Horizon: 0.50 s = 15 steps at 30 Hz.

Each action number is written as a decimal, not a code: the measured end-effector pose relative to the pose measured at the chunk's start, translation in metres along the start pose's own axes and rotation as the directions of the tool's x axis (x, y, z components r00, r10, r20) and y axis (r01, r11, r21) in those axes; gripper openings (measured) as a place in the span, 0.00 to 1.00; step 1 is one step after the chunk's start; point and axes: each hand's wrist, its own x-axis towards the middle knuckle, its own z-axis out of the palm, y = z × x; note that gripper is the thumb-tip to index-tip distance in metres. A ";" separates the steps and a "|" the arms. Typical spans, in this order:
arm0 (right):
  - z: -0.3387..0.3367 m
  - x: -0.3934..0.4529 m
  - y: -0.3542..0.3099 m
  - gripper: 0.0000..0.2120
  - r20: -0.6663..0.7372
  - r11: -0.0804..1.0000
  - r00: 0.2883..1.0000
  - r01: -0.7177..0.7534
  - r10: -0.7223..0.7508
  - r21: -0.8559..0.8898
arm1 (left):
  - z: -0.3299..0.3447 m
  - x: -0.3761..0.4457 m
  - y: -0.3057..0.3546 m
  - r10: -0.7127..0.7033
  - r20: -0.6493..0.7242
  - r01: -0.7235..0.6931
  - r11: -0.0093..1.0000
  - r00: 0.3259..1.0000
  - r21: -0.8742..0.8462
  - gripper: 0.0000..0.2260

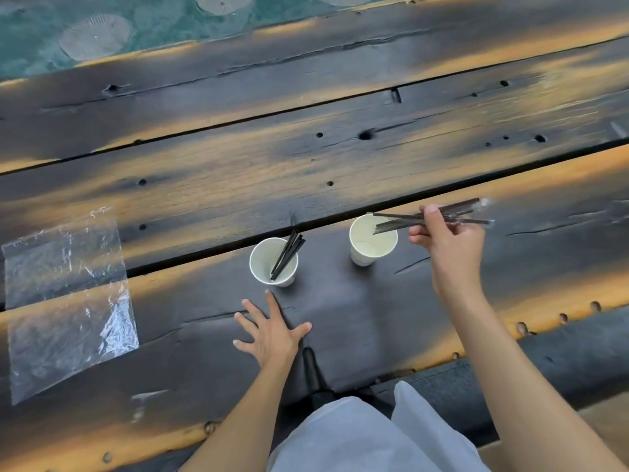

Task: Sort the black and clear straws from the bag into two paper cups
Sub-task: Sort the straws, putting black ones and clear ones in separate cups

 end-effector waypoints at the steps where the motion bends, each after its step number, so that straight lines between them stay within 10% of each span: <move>1: 0.002 0.003 0.002 0.09 0.025 0.999 1.000 0.004 -0.003 -0.047 | 0.001 0.001 0.001 -0.001 -0.003 0.001 1.000 1.000 0.000 0.52; 15: 0.011 0.013 0.016 0.06 0.242 0.925 0.966 0.004 0.095 -0.381 | 0.003 0.002 -0.003 0.025 -0.028 -0.024 0.999 0.999 0.021 0.51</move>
